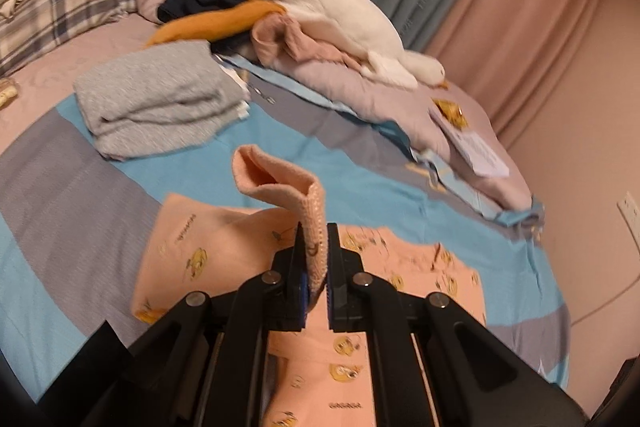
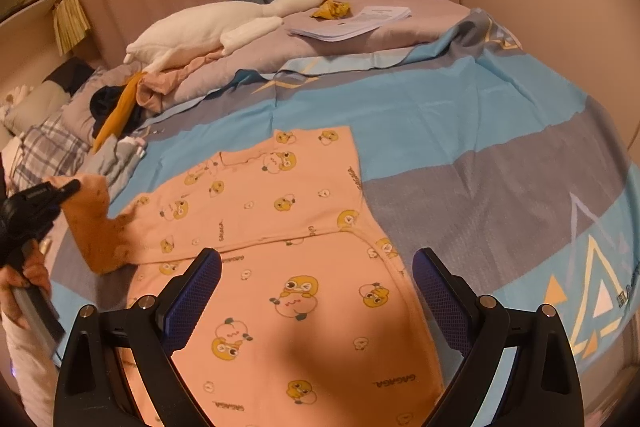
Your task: Fold small clothes
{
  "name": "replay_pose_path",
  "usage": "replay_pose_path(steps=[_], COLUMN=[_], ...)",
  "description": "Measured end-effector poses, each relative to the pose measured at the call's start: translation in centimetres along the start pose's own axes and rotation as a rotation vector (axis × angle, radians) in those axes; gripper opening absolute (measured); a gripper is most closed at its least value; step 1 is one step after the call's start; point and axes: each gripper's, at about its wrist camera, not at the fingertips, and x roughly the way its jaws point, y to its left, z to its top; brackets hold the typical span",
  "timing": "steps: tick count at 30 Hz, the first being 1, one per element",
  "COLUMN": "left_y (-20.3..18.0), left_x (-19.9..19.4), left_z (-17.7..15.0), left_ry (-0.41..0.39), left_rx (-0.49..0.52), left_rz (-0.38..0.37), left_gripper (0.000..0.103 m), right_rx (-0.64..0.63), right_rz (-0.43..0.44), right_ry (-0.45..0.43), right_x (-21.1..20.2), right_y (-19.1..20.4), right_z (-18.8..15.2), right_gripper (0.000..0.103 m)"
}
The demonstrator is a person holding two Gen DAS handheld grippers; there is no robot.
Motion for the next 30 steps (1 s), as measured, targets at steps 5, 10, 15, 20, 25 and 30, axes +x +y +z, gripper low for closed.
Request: replay_pose_path(steps=[5, 10, 15, 20, 25, 30], left_y=[-1.6, -2.7, -3.0, -2.4, -2.1, -2.4], left_x=[1.7, 3.9, 6.4, 8.0, 8.9, 8.8], left_z=[-1.8, -3.9, -6.2, -7.5, -8.2, -8.4], left_ry=[0.056, 0.126, 0.204, 0.257, 0.302, 0.305], left_rx=[0.042, 0.075, 0.109, 0.115, 0.118, 0.113], left_rz=[-0.006, 0.000, 0.007, 0.025, 0.014, -0.045], left_gripper=[0.006, 0.006, 0.006, 0.006, 0.013, 0.036], right_rx=[0.008, 0.014, 0.019, 0.023, 0.026, 0.027], right_rz=[0.000, 0.004, 0.009, 0.008, 0.008, 0.009], right_ry=[0.000, 0.005, 0.014, 0.021, 0.030, 0.031], right_x=[0.0, 0.2, 0.4, 0.5, 0.7, 0.7], right_y=[-0.3, -0.6, -0.9, -1.1, -1.3, -1.3], right_z=[-0.2, -0.3, -0.6, -0.7, -0.8, -0.8], right_gripper=[0.096, 0.096, 0.096, 0.096, 0.096, 0.096])
